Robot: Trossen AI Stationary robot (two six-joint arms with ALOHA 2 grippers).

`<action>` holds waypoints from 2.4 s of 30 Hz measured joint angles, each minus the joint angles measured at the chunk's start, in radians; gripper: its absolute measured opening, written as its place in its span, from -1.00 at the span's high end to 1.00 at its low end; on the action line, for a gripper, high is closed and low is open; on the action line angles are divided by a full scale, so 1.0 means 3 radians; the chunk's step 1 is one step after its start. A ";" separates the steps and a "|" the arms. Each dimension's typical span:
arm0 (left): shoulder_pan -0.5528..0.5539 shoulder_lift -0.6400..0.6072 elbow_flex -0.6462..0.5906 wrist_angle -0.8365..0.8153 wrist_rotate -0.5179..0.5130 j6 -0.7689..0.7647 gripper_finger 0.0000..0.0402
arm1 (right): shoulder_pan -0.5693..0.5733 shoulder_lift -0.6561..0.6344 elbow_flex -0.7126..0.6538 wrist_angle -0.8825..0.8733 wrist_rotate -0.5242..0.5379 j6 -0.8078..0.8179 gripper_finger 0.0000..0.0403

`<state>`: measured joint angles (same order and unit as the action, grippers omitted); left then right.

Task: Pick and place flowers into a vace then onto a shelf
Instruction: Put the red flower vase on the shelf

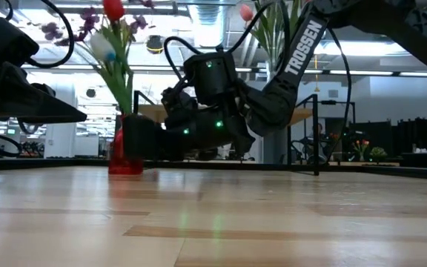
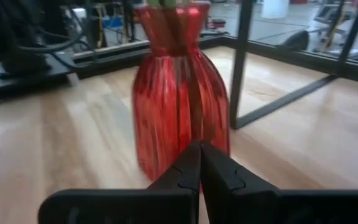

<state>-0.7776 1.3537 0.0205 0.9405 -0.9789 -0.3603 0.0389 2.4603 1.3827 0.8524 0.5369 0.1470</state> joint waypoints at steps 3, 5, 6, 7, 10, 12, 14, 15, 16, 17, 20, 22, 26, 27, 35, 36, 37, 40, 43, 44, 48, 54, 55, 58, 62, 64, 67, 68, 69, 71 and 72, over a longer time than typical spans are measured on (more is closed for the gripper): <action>0.0000 0.0000 0.0009 -0.0001 0.0020 0.0000 -0.08 | 0.0016 -0.0004 0.0000 0.0009 -0.0065 -0.0003 1.00; 0.0000 0.0000 0.0009 -0.0002 0.0020 -0.0003 -0.08 | 0.0030 -0.0004 0.0000 0.0009 -0.0078 -0.0004 1.00; 0.0001 0.0000 0.0009 -0.0001 0.0020 -0.0003 -0.08 | 0.0040 -0.0004 0.0000 0.0009 -0.0088 -0.0004 1.00; 0.0000 0.0000 0.0009 -0.0002 0.0024 -0.0003 -0.08 | 0.0046 -0.0004 0.0003 0.0009 -0.0110 -0.0006 1.00; 0.0000 0.0000 0.0010 0.0007 0.0050 -0.0011 -0.08 | 0.0068 -0.0004 0.0058 0.0005 -0.0211 -0.0077 1.00; 0.0000 0.0000 0.0010 0.0017 0.0052 -0.0031 -0.08 | 0.0089 -0.0004 0.0110 0.0005 -0.0229 -0.0146 1.00; 0.0000 0.0000 0.0010 0.0034 0.0089 -0.0033 -0.08 | 0.0091 -0.0005 0.0167 -0.0027 -0.0240 -0.0218 1.00; 0.0000 0.0000 0.0011 0.0043 0.0106 -0.0034 -0.08 | 0.0093 -0.0004 0.0197 -0.0048 -0.0265 -0.0243 1.00; 0.0000 0.0000 0.0012 0.0046 0.0113 -0.0044 -0.08 | 0.0089 -0.0004 0.0226 -0.0071 -0.0316 -0.0254 1.00; 0.0000 0.0000 0.0012 0.0046 0.0126 -0.0064 -0.08 | 0.0088 -0.0005 0.0260 -0.0111 -0.0363 -0.0255 1.00; 0.0000 0.0000 0.0012 0.0047 0.0182 -0.0104 -0.08 | 0.0081 -0.0005 0.0333 -0.0275 -0.0436 -0.0259 1.00; 0.0000 0.0000 0.0012 0.0047 0.0195 -0.0135 -0.08 | 0.0086 -0.0005 0.0342 -0.0348 -0.0422 -0.0313 1.00; -0.0001 0.0000 0.0014 0.0047 0.0224 -0.0146 -0.08 | 0.0191 -0.0005 0.0342 -0.0447 -0.0179 -0.0457 1.00; -0.0001 0.0000 0.0014 0.0047 0.0226 -0.0146 -0.08 | 0.0224 -0.0005 0.0342 -0.0482 -0.0065 -0.0491 1.00; -0.0001 0.0000 0.0014 0.0040 0.0254 -0.0148 -0.08 | 0.0334 -0.0005 0.0340 -0.0553 0.0905 -0.0782 1.00; -0.0001 0.0000 0.0014 0.0040 0.0254 -0.0148 -0.08 | 0.0312 -0.0005 0.0341 -0.0558 0.0936 -0.0780 1.00; -0.0001 0.0000 0.0014 0.0039 0.0254 -0.0148 -0.08 | 0.0283 -0.0005 0.0341 -0.0568 0.0932 -0.0766 1.00; -0.0001 0.0001 0.0014 0.0037 0.0254 -0.0148 -0.08 | 0.0170 -0.0005 0.0340 -0.0640 0.0903 -0.0676 1.00; 0.0000 0.0001 0.0014 0.0030 0.0252 -0.0148 -0.08 | 0.0058 -0.0005 0.0340 -0.0691 0.0755 -0.0668 1.00; 0.0000 0.0001 0.0014 0.0027 0.0252 -0.0148 -0.08 | 0.0025 -0.0005 0.0340 -0.0689 0.0676 -0.0668 1.00; 0.0001 0.0001 0.0014 0.0024 0.0241 -0.0148 -0.08 | -0.0078 -0.0005 0.0338 -0.0686 0.0285 -0.0717 1.00; 0.0001 0.0001 0.0014 0.0017 0.0191 -0.0148 -0.08 | -0.0128 -0.0005 0.0338 -0.0661 0.0030 -0.0845 1.00; 0.0001 0.0001 0.0014 0.0009 0.0191 -0.0148 -0.08 | -0.0122 -0.0005 0.0338 -0.0644 0.0001 -0.0850 1.00; 0.0001 0.0001 0.0014 0.0000 0.0188 -0.0155 -0.08 | -0.0081 -0.0005 0.0338 -0.0609 -0.0058 -0.0870 1.00; 0.0001 0.0001 0.0014 0.0000 0.0188 -0.0156 -0.08 | -0.0008 -0.0005 0.0338 -0.0595 -0.0079 -0.0888 1.00; 0.0001 0.0001 0.0014 0.0000 0.0188 -0.0165 -0.08 | 0.0026 -0.0005 0.0338 -0.0595 -0.0079 -0.0925 1.00; 0.0001 0.0001 0.0014 0.0000 0.0188 -0.0173 -0.08 | 0.0068 -0.0005 0.0338 -0.0570 -0.0087 -0.0929 1.00; 0.0001 0.0001 0.0014 0.0000 0.0188 -0.0173 -0.08 | 0.0079 -0.0005 0.0337 -0.0550 -0.0114 -0.0929 1.00; 0.0001 0.0001 0.0014 0.0000 0.0188 -0.0180 -0.08 | 0.0086 -0.0005 0.0339 -0.0530 -0.0148 -0.0929 1.00; 0.0001 0.0001 0.0014 0.0000 0.0188 -0.0183 -0.08 | 0.0101 -0.0005 0.0370 -0.0537 -0.0170 -0.0931 1.00; 0.0001 0.0001 0.0015 0.0000 0.0188 -0.0183 -0.08 | 0.0111 -0.0005 0.0398 -0.0543 -0.0179 -0.0931 1.00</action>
<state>-0.7773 1.3540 0.0250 0.9405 -0.9226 -0.4152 0.0722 2.4588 1.5021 0.6895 0.4832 -0.1323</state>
